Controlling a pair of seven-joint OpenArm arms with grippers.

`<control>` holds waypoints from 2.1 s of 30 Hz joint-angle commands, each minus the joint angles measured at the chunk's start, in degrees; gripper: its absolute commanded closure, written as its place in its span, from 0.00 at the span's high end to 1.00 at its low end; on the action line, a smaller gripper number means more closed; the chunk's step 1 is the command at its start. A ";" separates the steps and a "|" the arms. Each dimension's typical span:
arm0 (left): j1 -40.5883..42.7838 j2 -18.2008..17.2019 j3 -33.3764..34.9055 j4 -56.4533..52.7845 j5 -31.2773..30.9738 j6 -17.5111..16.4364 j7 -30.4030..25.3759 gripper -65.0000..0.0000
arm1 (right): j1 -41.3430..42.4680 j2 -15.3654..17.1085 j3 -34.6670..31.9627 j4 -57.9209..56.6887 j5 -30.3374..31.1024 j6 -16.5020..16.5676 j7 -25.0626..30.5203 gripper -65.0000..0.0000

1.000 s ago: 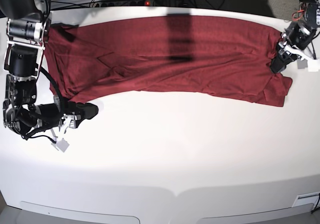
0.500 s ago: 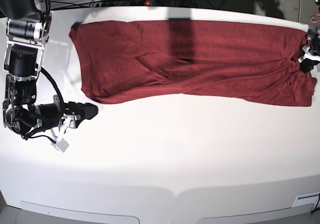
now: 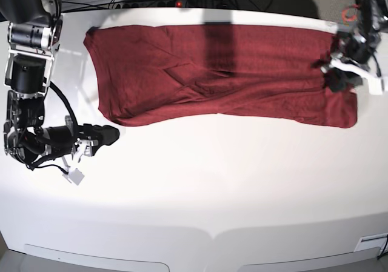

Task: Fold the T-shirt properly
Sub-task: 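Fold the side edge with the left gripper toward the shirt's middle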

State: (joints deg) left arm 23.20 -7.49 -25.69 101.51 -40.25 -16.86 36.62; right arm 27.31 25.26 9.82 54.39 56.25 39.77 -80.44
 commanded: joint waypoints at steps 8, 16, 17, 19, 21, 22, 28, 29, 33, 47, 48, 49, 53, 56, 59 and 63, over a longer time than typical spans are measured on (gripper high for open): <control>0.17 4.92 14.08 3.69 -1.01 -1.97 -4.31 0.00 | 1.73 0.92 0.28 0.87 1.42 0.23 0.44 0.42; -1.79 4.92 26.58 3.69 2.86 2.62 -6.69 0.00 | 1.70 0.94 0.28 0.87 1.40 0.23 0.44 0.42; -1.79 4.92 27.56 3.69 2.78 2.86 -6.69 0.00 | 1.73 0.94 0.28 0.87 1.40 0.23 0.44 0.42; -1.77 4.92 29.35 3.69 2.80 2.89 -6.71 0.00 | 1.73 0.94 0.28 0.87 1.40 0.23 0.44 0.42; -1.77 4.92 30.77 3.69 2.80 2.93 -6.71 0.00 | 1.73 0.94 0.28 0.87 1.38 0.23 0.44 0.42; -1.77 4.92 31.39 3.69 2.80 2.95 -6.69 0.00 | 1.73 0.94 0.28 0.87 1.40 0.23 0.44 0.42; -1.77 4.92 34.03 3.69 2.78 2.95 -6.69 0.00 | 1.73 0.94 0.28 0.87 1.40 0.23 0.44 0.42; -1.77 4.92 34.29 3.69 2.80 2.95 -6.64 0.00 | 1.73 0.94 0.28 0.87 1.40 0.23 0.44 0.42; -1.79 4.92 36.04 3.69 2.80 1.07 -6.25 0.00 | 1.73 0.94 0.28 0.87 1.40 0.23 0.44 0.42; -7.74 4.39 41.05 3.69 2.84 -4.61 -4.72 0.45 | 1.73 0.94 0.28 0.87 1.40 0.23 0.44 0.42; -8.02 3.96 41.00 3.69 3.72 -4.61 -4.42 0.45 | 1.73 0.94 0.28 0.87 1.40 0.23 0.44 0.42; -8.17 3.43 40.98 3.72 5.42 -4.59 -4.44 0.45 | 1.73 0.96 0.28 0.87 1.40 0.23 0.44 0.42; -8.11 1.18 39.39 3.72 12.50 -1.81 -4.33 0.45 | 1.75 1.60 0.28 0.87 1.42 0.23 0.44 0.42; -7.91 -1.14 37.73 3.69 15.02 2.01 -3.72 0.45 | 1.73 2.99 0.28 0.87 1.42 0.23 0.44 0.42; -7.21 -3.08 37.35 3.56 15.72 4.59 -4.39 0.45 | 1.73 4.13 0.28 0.87 1.46 0.23 0.44 0.42; -6.54 -3.02 37.35 0.83 19.87 9.25 -9.51 0.45 | 1.73 4.70 0.28 0.87 1.44 0.23 0.44 0.42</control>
State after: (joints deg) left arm 16.97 -10.26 11.77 101.38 -20.40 -7.60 28.23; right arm 27.40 28.75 9.80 54.39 56.29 39.77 -80.44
